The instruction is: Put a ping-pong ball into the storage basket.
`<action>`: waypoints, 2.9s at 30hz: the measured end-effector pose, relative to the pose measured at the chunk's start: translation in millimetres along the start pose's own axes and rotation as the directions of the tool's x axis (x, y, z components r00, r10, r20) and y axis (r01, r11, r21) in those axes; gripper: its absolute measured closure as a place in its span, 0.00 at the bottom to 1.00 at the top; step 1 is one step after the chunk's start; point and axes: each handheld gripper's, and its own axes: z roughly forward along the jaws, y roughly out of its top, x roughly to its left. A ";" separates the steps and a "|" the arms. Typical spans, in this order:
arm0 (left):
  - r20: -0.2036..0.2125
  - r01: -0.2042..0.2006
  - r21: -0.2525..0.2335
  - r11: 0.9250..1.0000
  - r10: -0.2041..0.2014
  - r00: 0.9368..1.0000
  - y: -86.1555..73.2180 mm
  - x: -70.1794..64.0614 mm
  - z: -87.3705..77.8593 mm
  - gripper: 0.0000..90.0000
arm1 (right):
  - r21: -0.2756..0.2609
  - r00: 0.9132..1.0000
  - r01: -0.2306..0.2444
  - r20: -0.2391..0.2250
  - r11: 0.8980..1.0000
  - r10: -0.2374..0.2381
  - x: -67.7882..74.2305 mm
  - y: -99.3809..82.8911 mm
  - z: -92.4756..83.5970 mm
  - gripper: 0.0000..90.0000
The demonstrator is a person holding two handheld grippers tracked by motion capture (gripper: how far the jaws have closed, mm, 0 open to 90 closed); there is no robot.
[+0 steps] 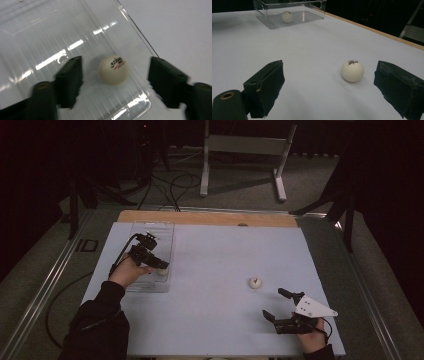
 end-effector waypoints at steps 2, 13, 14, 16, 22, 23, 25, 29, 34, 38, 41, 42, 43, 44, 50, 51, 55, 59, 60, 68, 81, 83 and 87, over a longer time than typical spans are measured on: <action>-0.005 0.001 0.003 1.000 -0.001 1.000 0.4 -0.3 -1.2 0.25 | -0.001 1.000 -0.002 -0.001 1.000 0.002 -0.2 -0.1 0.0 0.10; 0.003 0.016 -0.017 1.000 -0.016 1.000 5.2 -2.9 -11.3 0.01 | 0.000 1.000 0.001 -0.001 1.000 -0.001 0.1 0.1 0.0 0.10; 0.001 0.013 -0.018 1.000 -0.013 1.000 5.8 -3.8 -12.5 0.01 | 0.000 1.000 0.001 -0.001 1.000 -0.001 0.1 0.2 -0.2 0.10; -0.005 0.012 -0.026 1.000 -0.012 1.000 6.7 -5.6 -14.6 0.01 | -0.002 1.000 0.000 0.000 1.000 0.000 -0.1 0.1 -0.2 0.10; -0.007 0.004 -0.033 0.999 -0.004 1.000 9.2 -10.0 -21.1 0.01 | -0.001 1.000 0.000 -0.001 1.000 0.000 0.2 0.3 -0.1 0.10; -0.002 0.001 -0.033 0.999 -0.001 1.000 9.4 -10.4 -21.7 0.01 | -0.002 1.000 -0.001 -0.002 1.000 0.001 0.3 0.3 -0.1 0.10; -0.005 0.002 -0.033 0.999 -0.002 1.000 10.2 -11.1 -23.4 0.01 | -0.002 1.000 -0.001 -0.001 1.000 0.001 0.2 0.3 -0.1 0.10; -0.001 0.000 -0.037 0.999 0.000 1.000 11.5 -13.0 -26.2 0.01 | 0.000 1.000 -0.001 -0.002 1.000 0.001 0.4 0.3 0.0 0.10; 0.001 0.002 -0.029 1.000 -0.002 1.000 12.4 -13.1 -27.6 0.01 | -0.001 1.000 -0.003 -0.003 1.000 0.003 0.7 0.5 0.1 0.10; 0.006 0.001 -0.027 1.000 -0.001 1.000 12.1 -12.9 -27.9 0.01 | 0.000 1.000 -0.003 -0.003 1.000 0.003 0.3 0.2 0.4 0.10; 0.011 -0.002 -0.029 1.000 0.002 1.000 12.1 -13.1 -28.4 0.01 | -0.001 1.000 -0.003 -0.003 1.000 0.003 0.7 0.3 0.6 0.10; 0.011 -0.007 -0.028 1.000 0.007 1.000 12.3 -13.4 -28.4 0.01 | -0.001 1.000 -0.003 -0.004 1.000 0.003 0.7 0.4 0.5 0.10; 0.013 -0.004 -0.034 0.999 0.004 1.000 12.7 -13.9 -28.9 0.01 | -0.001 1.000 -0.002 -0.004 1.000 0.002 0.6 0.3 0.4 0.10; 0.013 -0.004 -0.034 0.999 0.004 1.000 12.7 -13.9 -28.9 0.01 | -0.001 1.000 -0.002 -0.004 1.000 0.002 0.6 0.3 0.4 0.10; 0.025 -0.019 -0.045 0.999 0.020 0.999 15.5 -18.6 -31.5 0.01 | 0.000 1.000 -0.004 -0.004 1.000 0.004 0.6 0.3 0.8 0.10; 0.034 -0.022 -0.054 0.998 0.024 0.999 15.9 -19.7 -32.1 0.01 | -0.002 1.000 -0.004 -0.003 1.000 0.004 0.6 0.5 0.7 0.10; 0.043 -0.042 -0.070 0.997 0.045 0.998 17.8 -25.6 -34.2 0.01 | 0.000 1.000 -0.002 -0.002 1.000 0.002 0.7 0.4 0.4 0.10; 0.056 -0.057 -0.089 0.994 0.063 0.996 19.8 -30.2 -36.8 0.01 | -0.003 1.000 -0.001 -0.003 1.000 0.001 0.6 0.6 -0.1 0.10; 0.059 -0.059 -0.096 0.994 0.065 0.996 20.4 -31.2 -37.4 0.01 | -0.003 1.000 -0.002 -0.003 1.000 0.002 0.6 0.6 -0.2 0.10; 0.081 -0.096 -0.129 0.987 0.107 0.991 25.8 -41.7 -45.5 0.01 | -0.003 1.000 -0.001 -0.004 1.000 0.001 0.6 0.6 -0.1 0.10; 0.093 -0.143 -0.178 0.974 0.161 0.983 36.8 -59.1 -53.9 0.01 | -0.002 1.000 -0.001 -0.004 1.000 0.001 0.6 0.6 -0.1 0.10; 0.106 -0.150 -0.186 0.971 0.171 0.980 38.1 -61.7 -54.0 0.01 | -0.001 1.000 0.000 -0.005 1.000 0.000 0.7 0.7 -0.1 0.10; 0.110 -0.168 -0.212 0.963 0.194 0.975 40.5 -68.5 -54.3 0.01 | 0.000 1.000 0.001 -0.005 1.000 -0.001 0.4 0.4 -0.1 0.10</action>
